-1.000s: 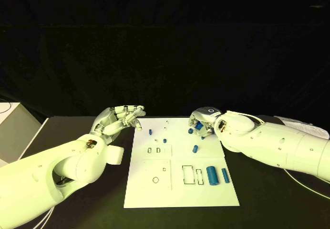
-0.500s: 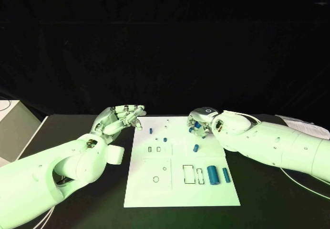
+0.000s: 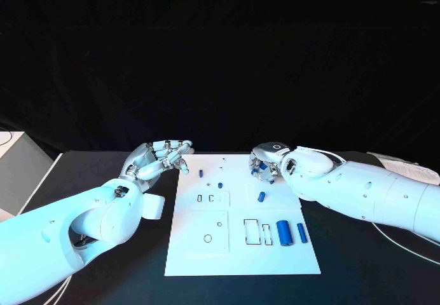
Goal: Assemble the parts on the task board
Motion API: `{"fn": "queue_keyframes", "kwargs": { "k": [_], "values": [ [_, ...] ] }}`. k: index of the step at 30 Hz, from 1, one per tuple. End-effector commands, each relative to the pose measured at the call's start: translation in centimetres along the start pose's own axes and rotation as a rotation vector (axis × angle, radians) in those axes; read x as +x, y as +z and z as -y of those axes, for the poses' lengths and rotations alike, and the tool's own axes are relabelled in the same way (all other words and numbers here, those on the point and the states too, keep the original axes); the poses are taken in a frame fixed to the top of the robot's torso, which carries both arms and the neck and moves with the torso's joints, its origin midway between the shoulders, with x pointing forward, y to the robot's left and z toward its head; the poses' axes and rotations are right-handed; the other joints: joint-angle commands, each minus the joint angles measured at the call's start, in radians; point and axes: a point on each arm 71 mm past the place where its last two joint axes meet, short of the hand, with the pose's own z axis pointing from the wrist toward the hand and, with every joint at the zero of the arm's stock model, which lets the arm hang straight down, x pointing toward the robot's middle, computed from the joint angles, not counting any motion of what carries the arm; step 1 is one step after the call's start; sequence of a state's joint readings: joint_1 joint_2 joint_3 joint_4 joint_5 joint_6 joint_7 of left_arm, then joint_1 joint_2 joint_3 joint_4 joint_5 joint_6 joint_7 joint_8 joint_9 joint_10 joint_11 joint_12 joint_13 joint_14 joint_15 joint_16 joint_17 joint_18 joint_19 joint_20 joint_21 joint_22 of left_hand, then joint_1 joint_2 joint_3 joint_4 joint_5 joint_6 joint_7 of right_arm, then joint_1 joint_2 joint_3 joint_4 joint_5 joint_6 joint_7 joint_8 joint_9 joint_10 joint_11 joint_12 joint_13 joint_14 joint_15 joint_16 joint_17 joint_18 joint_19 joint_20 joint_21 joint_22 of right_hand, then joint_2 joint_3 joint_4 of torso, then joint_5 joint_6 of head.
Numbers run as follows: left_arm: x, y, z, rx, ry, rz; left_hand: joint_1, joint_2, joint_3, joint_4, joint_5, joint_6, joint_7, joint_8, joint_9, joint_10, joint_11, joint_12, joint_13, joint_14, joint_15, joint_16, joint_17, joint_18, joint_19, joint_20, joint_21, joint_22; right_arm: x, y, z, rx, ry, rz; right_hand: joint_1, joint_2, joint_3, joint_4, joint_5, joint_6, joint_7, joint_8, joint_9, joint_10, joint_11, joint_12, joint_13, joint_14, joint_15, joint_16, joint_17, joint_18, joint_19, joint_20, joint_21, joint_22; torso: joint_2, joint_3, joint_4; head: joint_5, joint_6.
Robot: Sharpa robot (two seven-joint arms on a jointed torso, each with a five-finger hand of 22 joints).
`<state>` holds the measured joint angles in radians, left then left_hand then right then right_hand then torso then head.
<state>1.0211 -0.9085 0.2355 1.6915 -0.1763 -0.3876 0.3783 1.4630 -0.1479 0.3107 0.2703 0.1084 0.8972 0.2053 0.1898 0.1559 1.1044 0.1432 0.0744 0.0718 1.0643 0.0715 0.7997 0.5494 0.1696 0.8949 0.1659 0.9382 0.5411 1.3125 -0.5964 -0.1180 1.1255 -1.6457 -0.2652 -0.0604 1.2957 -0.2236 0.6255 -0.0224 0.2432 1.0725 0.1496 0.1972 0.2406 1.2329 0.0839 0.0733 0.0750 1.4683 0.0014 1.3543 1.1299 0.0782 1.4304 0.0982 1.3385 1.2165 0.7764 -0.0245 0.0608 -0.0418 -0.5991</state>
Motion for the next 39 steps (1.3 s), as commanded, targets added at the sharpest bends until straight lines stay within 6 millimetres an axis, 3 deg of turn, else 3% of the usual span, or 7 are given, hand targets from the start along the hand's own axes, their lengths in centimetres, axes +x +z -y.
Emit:
{"fn": "queue_keyframes", "kwargs": {
  "k": [1, 6, 17, 23, 30, 34, 39],
  "values": [
    [0.2, 0.0, 0.1, 0.007, -0.003, -0.02, 0.0, -0.006, 0.007, 0.0, -0.004, 0.002, 0.003, 0.004, -0.001, -0.004, 0.0, 0.001, -0.001, -0.006, 0.0, 0.005, 0.001, 0.013, -0.006, 0.002, 0.005, 0.001, -0.1, -0.1, -0.1, -0.005, -0.008, 0.044, 0.027, 0.022, 0.012, -0.012, -0.009, 0.02, -0.008, 0.017, 0.015, 0.037, -0.014, 0.011, 0.015, 0.028, -0.013, 0.007, 0.001, -0.015, 0.016, -0.006, 0.026, 0.037, 0.002, -0.0008, 0.0003, 0.003, 0.002],
    [0.2, 0.0, 0.1, 0.007, -0.002, -0.019, 0.0, -0.005, 0.007, 0.0, -0.003, 0.002, 0.003, 0.004, -0.001, -0.004, 0.0, 0.001, 0.0, -0.006, 0.0, 0.006, 0.001, 0.013, -0.006, 0.002, 0.006, 0.001, -0.6, -0.3, -0.4, -0.009, -0.003, 0.118, 0.045, 0.037, 0.02, -0.028, -0.022, 0.031, -0.015, 0.034, 0.038, 0.066, -0.023, 0.011, 0.03, 0.028, -0.021, 0.015, 0.006, -0.021, 0.025, -0.014, 0.049, 0.071, 0.002, -0.0016, 0.0007, 0.004, 0.005],
    [0.0, 0.0, 0.1, 0.006, -0.001, -0.016, 0.0, -0.005, 0.007, 0.0, -0.003, 0.002, 0.003, 0.004, -0.001, -0.004, 0.0, 0.001, 0.0, -0.006, 0.0, 0.006, 0.001, 0.013, -0.006, 0.002, 0.006, 0.001, -1.9, -0.3, -1.5, -0.006, 0.021, 0.24, 0.047, 0.044, 0.021, -0.035, -0.04, 0.038, -0.02, 0.049, 0.058, 0.083, -0.029, 0.009, 0.043, 0.028, -0.025, 0.021, 0.01, -0.024, 0.029, -0.018, 0.062, 0.091, 0.006, -0.0029, -0.0013, 0.006, 0.018],
    [0.1, 0.0, 0.1, 0.005, -0.001, -0.018, 0.001, -0.004, 0.009, -0.001, -0.003, 0.003, 0.002, 0.005, -0.001, -0.004, -0.001, 0.001, 0.0, -0.006, 0.0, 0.007, 0.002, 0.013, -0.007, 0.002, 0.008, 0.003, -2.5, 0.5, -2.3, 0.001, 0.032, 0.29, 0.043, 0.039, 0.019, -0.035, -0.044, 0.032, -0.019, 0.048, 0.063, 0.08, -0.028, 0.004, 0.045, 0.027, -0.025, 0.02, 0.005, -0.023, 0.028, -0.019, 0.062, 0.091, 0.007, -0.0028, -0.0017, 0.014, 0.022],
    [0.2, 0.0, 0.1, 0.005, -0.004, -0.023, 0.002, -0.004, 0.01, -0.002, -0.003, 0.003, 0.002, 0.005, 0.0, -0.004, -0.001, 0.002, 0.0, -0.007, -0.001, 0.008, 0.002, 0.013, -0.008, 0.003, 0.009, 0.003, -2.9, 2.0, -3.9, -0.011, 0.047, 0.315, 0.042, 0.038, 0.02, -0.036, -0.044, 0.028, -0.018, 0.047, 0.065, 0.077, -0.027, 0.0, 0.046, 0.027, -0.024, 0.021, 0.006, -0.024, 0.028, -0.018, 0.062, 0.092, 0.01, -0.0036, 0.0027, 0.005, 0.023],
    [0.3, 0.0, 0.1, 0.005, -0.006, -0.026, 0.003, -0.005, 0.011, -0.003, -0.003, 0.003, 0.002, 0.005, 0.0, -0.004, -0.001, 0.002, 0.0, -0.007, -0.001, 0.008, 0.002, 0.013, -0.008, 0.003, 0.01, 0.004, -2.9, 2.8, -4.6, -0.019, 0.051, 0.312, 0.042, 0.037, 0.021, -0.037, -0.043, 0.025, -0.018, 0.046, 0.066, 0.075, -0.026, -0.002, 0.046, 0.027, -0.024, 0.022, 0.007, -0.023, 0.027, -0.018, 0.062, 0.091, 0.01, -0.0053, 0.0045, 0.009, 0.024],
    [0.4, 0.0, 0.1, 0.004, -0.007, -0.028, 0.003, -0.005, 0.011, -0.003, -0.004, 0.003, 0.002, 0.005, 0.0, -0.004, -0.001, 0.002, 0.0, -0.007, -0.001, 0.009, 0.002, 0.013, -0.008, 0.003, 0.01, 0.004, -2.8, 3.5, -5.1, -0.018, 0.051, 0.304, 0.043, 0.036, 0.022, -0.038, -0.042, 0.023, -0.017, 0.046, 0.067, 0.074, -0.026, -0.003, 0.047, 0.027, -0.024, 0.022, 0.006, -0.023, 0.026, -0.018, 0.06, 0.089, 0.013, -0.005, 0.0049, 0.015, 0.024]
  ]
}}
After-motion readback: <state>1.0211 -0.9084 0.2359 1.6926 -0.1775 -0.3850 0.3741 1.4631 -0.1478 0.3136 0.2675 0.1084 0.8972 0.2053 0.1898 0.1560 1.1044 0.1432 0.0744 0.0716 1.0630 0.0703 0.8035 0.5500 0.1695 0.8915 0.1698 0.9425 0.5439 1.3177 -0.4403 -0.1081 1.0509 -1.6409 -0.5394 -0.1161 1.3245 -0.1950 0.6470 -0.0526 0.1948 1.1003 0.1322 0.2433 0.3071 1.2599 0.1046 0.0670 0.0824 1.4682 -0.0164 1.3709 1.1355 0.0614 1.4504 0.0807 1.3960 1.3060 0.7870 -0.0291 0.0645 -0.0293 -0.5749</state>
